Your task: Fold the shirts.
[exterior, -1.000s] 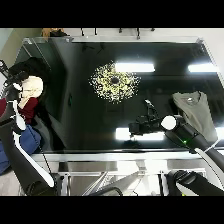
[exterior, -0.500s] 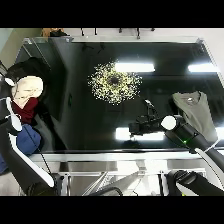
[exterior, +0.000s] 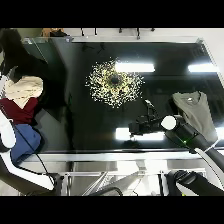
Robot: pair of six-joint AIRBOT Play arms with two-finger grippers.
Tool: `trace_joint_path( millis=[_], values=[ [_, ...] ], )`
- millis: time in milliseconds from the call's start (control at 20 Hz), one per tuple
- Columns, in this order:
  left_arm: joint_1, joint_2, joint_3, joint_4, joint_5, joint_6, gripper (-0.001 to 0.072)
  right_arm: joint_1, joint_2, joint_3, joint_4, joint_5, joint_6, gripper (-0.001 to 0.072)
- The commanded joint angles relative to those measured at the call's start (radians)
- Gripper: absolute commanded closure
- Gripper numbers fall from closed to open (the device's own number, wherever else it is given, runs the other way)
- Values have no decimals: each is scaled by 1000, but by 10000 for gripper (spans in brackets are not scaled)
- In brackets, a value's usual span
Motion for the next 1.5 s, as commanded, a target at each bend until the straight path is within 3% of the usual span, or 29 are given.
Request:
trace_joint_path(
  millis=[0,200,500,550,600,650,900,1050,1200,1450],
  values=[
    [-136,102,-10,-81,-338,24,695,1,-1,0,0,0,0,689],
    [-289,64,-42,-255,-622,13,695,1,-1,0,0,0,0,689],
    [-521,50,-283,-296,-699,-40,687,1,0,0,0,0,0,689],
    [-549,50,-309,-294,-699,-62,643,1,-1,0,0,0,0,689],
    [-565,50,-320,-294,-701,-89,256,1,0,0,0,0,0,689],
    [-571,51,-323,-294,-702,-149,5,1,-1,0,0,0,0,689],
    [-469,57,-252,-280,-885,-185,7,1,-1,0,3,-3,0,689],
    [-331,99,-388,-208,-896,-188,7,1,-1,0,3,-66,0,689],
    [-191,99,-560,-272,-832,-171,7,1,-1,0,3,-178,0,689],
    [-126,-16,-708,-447,-608,-26,8,1,-21,0,3,-418,0,688]
  ],
)
